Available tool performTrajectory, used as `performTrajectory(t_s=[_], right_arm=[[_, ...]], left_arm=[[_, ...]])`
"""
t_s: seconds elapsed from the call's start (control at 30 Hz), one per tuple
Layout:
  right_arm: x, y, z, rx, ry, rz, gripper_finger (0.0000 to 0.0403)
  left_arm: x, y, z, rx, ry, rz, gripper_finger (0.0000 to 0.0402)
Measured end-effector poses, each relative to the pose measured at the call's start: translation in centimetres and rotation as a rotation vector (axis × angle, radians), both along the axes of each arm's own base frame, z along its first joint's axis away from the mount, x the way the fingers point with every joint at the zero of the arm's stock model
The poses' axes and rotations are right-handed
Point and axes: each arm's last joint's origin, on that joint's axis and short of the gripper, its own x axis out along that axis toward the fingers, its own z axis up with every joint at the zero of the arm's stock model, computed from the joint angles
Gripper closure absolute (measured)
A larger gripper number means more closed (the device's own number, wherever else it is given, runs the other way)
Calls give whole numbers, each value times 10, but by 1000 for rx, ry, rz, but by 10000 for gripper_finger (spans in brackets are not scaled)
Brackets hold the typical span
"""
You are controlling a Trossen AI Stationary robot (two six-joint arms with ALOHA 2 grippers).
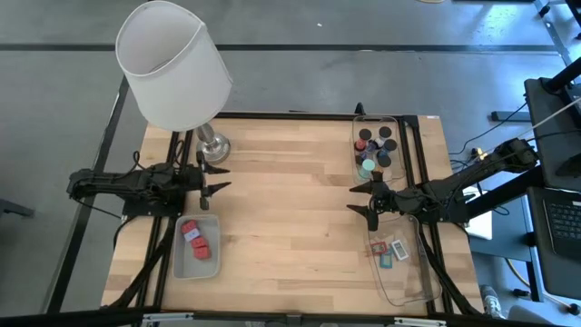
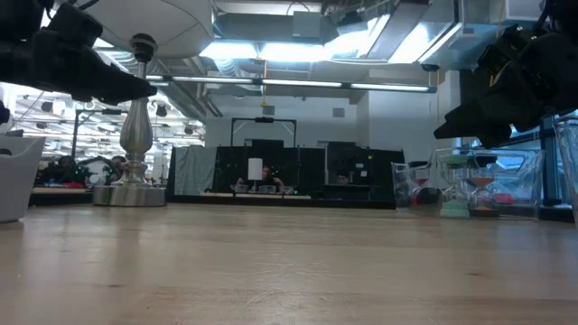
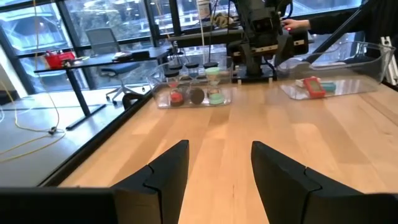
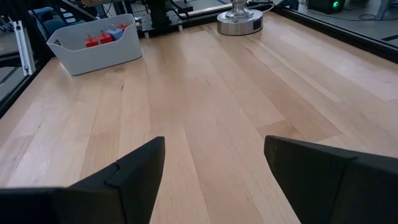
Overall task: Pick & Place Office items
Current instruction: Return to Home Position
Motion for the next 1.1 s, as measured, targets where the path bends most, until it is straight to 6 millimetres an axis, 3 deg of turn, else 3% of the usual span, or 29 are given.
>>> performTrajectory(t_s=[0.53,1.1], right_arm=[[-1,0,2,7,-16,0,124],[-27,-11,48,159,-376,-3,123]], left_arm=[[0,0,0,0,0,-1,231],[0,0,0,0,0,-1,231]])
